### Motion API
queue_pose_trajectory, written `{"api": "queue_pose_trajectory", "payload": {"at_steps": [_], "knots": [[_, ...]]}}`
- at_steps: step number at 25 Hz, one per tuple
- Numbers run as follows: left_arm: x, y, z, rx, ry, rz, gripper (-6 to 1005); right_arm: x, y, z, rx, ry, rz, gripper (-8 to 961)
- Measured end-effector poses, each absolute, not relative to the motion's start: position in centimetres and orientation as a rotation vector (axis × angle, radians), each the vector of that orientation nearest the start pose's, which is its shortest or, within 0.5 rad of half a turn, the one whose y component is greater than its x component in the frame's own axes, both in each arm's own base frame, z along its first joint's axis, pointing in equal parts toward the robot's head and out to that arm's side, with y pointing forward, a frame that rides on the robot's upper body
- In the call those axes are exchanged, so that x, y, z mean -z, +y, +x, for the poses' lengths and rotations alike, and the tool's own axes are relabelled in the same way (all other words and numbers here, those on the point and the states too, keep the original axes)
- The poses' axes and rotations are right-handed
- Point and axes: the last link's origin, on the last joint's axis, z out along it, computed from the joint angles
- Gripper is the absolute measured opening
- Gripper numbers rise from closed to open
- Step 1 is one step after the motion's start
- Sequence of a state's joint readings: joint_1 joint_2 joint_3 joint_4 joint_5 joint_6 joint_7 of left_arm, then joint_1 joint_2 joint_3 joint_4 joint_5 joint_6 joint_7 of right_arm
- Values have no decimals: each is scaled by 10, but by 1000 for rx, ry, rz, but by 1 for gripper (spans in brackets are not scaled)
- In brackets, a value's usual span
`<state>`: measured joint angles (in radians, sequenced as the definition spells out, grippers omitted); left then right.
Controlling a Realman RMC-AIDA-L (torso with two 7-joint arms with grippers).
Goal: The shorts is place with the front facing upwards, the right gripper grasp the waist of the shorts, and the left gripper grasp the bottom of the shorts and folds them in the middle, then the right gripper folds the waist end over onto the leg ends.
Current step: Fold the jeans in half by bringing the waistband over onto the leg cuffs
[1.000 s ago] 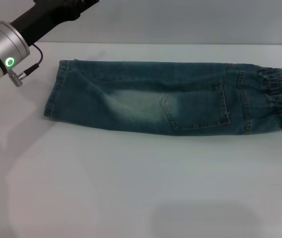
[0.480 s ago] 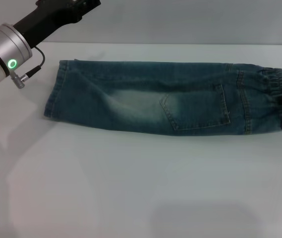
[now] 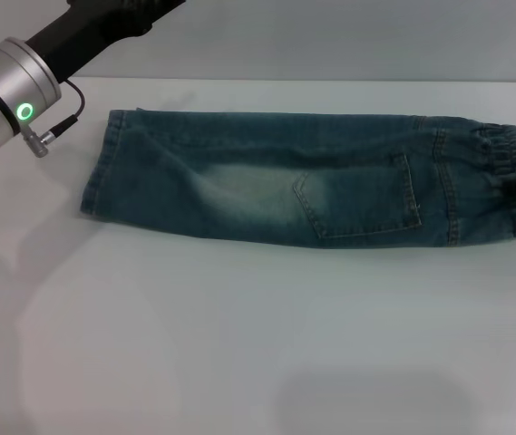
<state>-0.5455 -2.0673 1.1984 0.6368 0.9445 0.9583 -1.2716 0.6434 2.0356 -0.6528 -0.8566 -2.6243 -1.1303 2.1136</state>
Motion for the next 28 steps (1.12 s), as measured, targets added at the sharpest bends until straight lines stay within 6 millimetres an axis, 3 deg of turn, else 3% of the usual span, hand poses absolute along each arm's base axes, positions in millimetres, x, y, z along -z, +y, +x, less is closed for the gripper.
{"api": "queue_pose_trajectory", "payload": {"at_steps": [16,28], "knots": [[-19,416,-211,1104,-729,-2044,842,-52,397,315,68,1153,-2206,510],[-18,414,-215,1100,-743,-2044,842,-58,396,316,78,1149,-2196,511]]}}
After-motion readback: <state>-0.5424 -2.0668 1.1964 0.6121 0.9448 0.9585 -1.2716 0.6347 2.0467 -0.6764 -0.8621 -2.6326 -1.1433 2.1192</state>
